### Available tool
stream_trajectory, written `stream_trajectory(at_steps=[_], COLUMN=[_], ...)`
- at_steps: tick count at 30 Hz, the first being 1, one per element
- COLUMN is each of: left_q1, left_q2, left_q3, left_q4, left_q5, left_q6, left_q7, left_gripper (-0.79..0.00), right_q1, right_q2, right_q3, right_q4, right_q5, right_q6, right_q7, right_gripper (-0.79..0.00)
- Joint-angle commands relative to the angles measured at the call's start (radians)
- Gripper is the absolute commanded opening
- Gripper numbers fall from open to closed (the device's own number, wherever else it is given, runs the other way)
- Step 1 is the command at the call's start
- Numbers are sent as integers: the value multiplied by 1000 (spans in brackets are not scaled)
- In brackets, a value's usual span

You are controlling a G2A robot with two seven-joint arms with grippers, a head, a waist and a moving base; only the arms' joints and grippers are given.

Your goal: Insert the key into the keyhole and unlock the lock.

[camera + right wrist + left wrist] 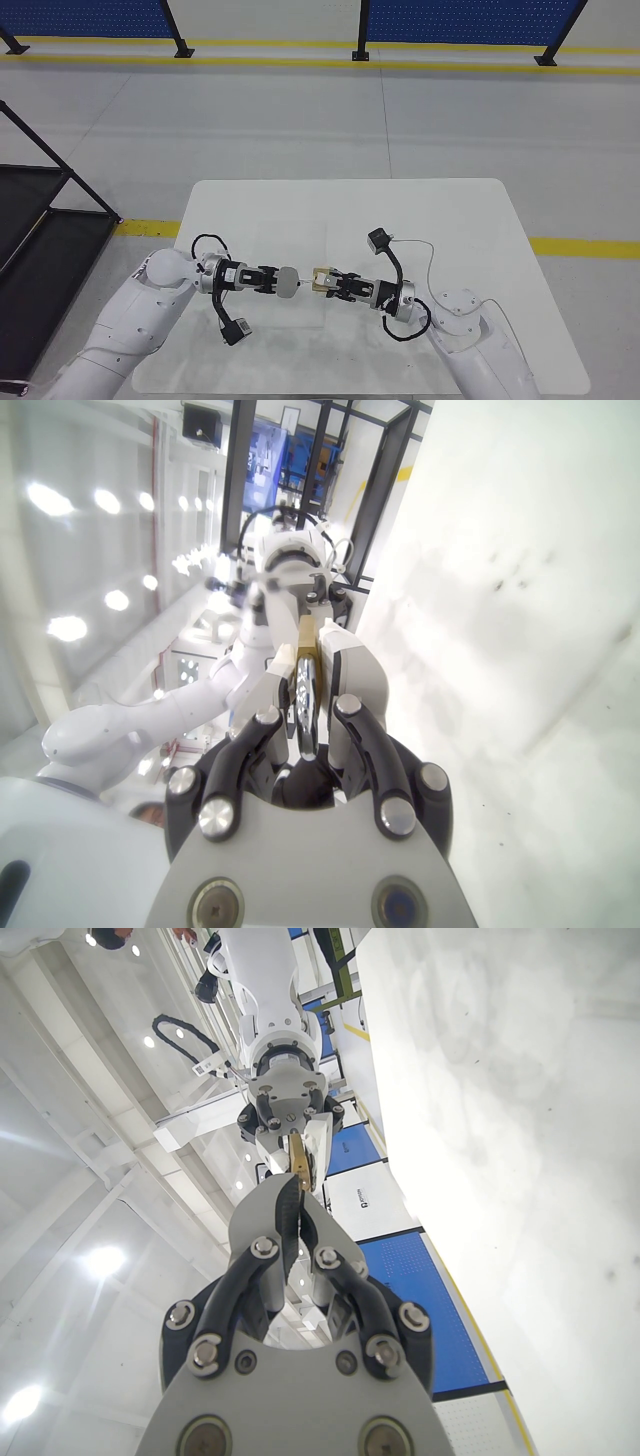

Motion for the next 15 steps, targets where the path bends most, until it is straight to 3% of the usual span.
stream_trajectory(at_steps=[1,15], left_q1=[-2,-15], left_q2=[0,1], left_q3=[3,21], left_q4=[1,13], left_q5=[0,-4], left_q6=[-1,0], left_q7=[-2,-5], left_gripper=[-785,-785], right_q1=[0,0], right_q2=[0,0], right_q3=[0,0], right_q4=[0,0], right_q5=[0,0], right_q6=[0,0], right_q7=[0,0], right_gripper=[-785,-785])
